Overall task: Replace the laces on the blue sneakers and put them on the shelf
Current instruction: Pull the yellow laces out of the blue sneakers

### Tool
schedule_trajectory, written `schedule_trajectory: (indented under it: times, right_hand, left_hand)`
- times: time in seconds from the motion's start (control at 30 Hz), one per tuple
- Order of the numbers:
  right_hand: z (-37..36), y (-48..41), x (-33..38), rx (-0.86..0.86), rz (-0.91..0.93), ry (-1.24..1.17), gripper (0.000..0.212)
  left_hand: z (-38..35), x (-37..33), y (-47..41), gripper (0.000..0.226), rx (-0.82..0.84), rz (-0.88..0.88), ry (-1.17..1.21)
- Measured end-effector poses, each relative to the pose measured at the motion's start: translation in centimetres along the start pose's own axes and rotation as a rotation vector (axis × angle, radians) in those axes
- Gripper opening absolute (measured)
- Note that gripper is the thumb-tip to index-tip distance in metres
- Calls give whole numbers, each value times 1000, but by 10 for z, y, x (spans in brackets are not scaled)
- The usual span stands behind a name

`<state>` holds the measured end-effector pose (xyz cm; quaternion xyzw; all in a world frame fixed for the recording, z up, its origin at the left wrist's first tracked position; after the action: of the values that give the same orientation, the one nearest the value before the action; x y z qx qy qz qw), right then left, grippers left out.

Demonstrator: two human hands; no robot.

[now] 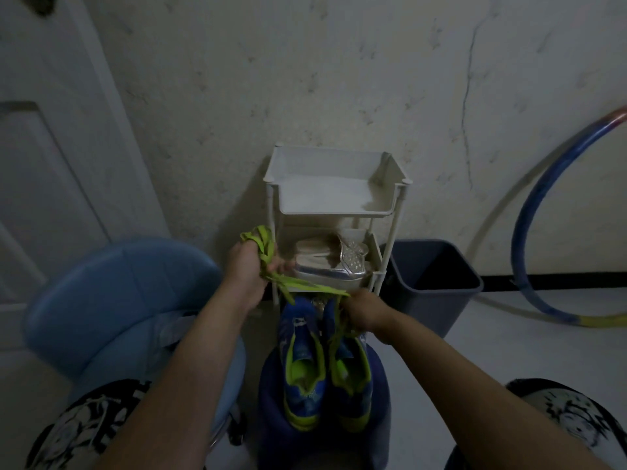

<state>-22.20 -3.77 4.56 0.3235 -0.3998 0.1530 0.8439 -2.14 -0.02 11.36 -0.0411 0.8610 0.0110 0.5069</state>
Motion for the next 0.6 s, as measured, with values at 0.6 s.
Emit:
schedule_trajectory:
  times: [0.6]
  right_hand:
    - [27, 28, 21, -11, 190, -386, 45]
  left_hand:
    - [-41, 98, -9, 20, 178, 445, -847]
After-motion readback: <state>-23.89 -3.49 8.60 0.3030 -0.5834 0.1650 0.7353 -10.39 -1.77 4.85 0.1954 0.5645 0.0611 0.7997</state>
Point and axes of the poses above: each hand's wrist, its own y-axis away from the middle knuckle, its own z-axis out of the back of the hand, x = y × z, the point moved 1 cm from there along -y, towards the middle knuckle, and after that the axes turned 15 degrees about x, right-handed, at the moved point
